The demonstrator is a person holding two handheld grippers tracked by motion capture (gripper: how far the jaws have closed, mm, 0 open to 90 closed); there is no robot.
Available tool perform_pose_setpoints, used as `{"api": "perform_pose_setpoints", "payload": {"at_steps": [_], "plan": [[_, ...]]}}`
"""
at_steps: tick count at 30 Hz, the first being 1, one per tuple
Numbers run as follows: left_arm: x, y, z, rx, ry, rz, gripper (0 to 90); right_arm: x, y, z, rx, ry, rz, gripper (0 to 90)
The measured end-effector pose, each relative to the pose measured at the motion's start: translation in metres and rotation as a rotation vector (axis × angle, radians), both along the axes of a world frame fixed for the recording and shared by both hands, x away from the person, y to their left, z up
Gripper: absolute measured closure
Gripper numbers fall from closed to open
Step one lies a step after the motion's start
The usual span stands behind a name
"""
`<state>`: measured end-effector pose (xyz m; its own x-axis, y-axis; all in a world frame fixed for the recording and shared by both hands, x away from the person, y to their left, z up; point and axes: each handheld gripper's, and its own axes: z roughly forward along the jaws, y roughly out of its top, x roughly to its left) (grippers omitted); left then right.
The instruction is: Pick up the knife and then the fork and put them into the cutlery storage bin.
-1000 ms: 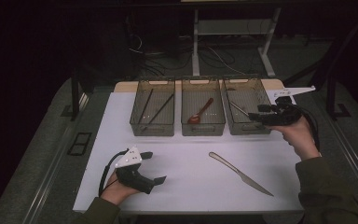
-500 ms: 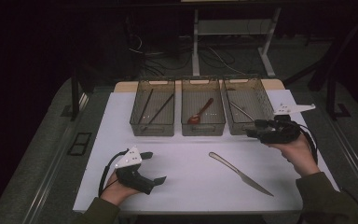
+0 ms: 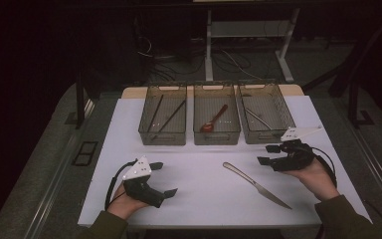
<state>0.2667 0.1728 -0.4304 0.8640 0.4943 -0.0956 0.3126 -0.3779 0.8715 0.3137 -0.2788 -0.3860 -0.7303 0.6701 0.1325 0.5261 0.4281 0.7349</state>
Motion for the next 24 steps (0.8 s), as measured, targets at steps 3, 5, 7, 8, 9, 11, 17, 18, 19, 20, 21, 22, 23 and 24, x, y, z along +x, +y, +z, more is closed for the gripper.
{"api": "perform_pose_setpoints", "payload": {"at_steps": [3, 5, 7, 8, 9, 11, 17, 18, 19, 20, 21, 22, 23, 24], "plan": [[0.0, 0.0, 0.0, -0.002, 0.001, -0.001, 0.0, -0.004, 0.005, -0.003, -0.039, 0.018, 0.01, 43.7], [0.0, -0.001, 0.0, -0.003, 0.001, -0.001, 0.0, -0.007, 0.009, -0.005, -0.068, 0.038, 0.028, 46.2], [0.0, -0.001, 0.0, -0.002, 0.001, -0.001, 0.0, -0.008, 0.014, -0.007, -0.098, 0.073, 0.041, 50.1], [0.0, -0.001, 0.0, -0.001, 0.001, -0.001, 0.0, -0.008, 0.017, -0.008, -0.117, 0.088, 0.054, 51.1], [0.0, -0.001, 0.0, 0.0, 0.001, -0.001, 0.0, -0.008, 0.02, -0.009, -0.136, 0.1, 0.063, 52.1], [0.0, -0.001, 0.0, -0.001, 0.0, -0.001, 0.0, -0.009, 0.027, -0.011, -0.176, 0.129, 0.074, 55.1], [0.0, -0.001, 0.0, -0.002, -0.001, -0.002, 0.0, -0.007, 0.043, -0.02, -0.258, 0.203, 0.113, 61.8], [0.0, 0.0, 0.0, -0.003, -0.001, -0.001, 0.0, -0.007, 0.045, -0.021, -0.272, 0.209, 0.117, 63.1], [0.0, 0.0, 0.0, -0.002, -0.001, -0.001, 0.0, -0.007, 0.048, -0.022, -0.284, 0.219, 0.119, 63.7], [0.0, 0.0, 0.0, -0.002, -0.001, 0.0, 0.0, -0.006, 0.05, -0.023, -0.297, 0.226, 0.122, 64.6], [0.0, 0.0, 0.0, -0.002, -0.001, -0.001, 0.0, -0.006, 0.053, -0.023, -0.303, 0.232, 0.122, 65.5], [0.0, 0.0, 0.0, -0.003, -0.001, -0.001, 0.0, -0.006, 0.055, -0.023, -0.317, 0.243, 0.119, 65.8], [0.0, 0.0, 0.0, -0.003, -0.001, -0.001, 0.0, -0.005, 0.059, -0.024, -0.327, 0.248, 0.121, 66.2], [0.0, 0.0, 0.0, -0.004, -0.001, 0.0, 0.0, -0.004, 0.061, -0.024, -0.336, 0.258, 0.119, 66.9]]}}
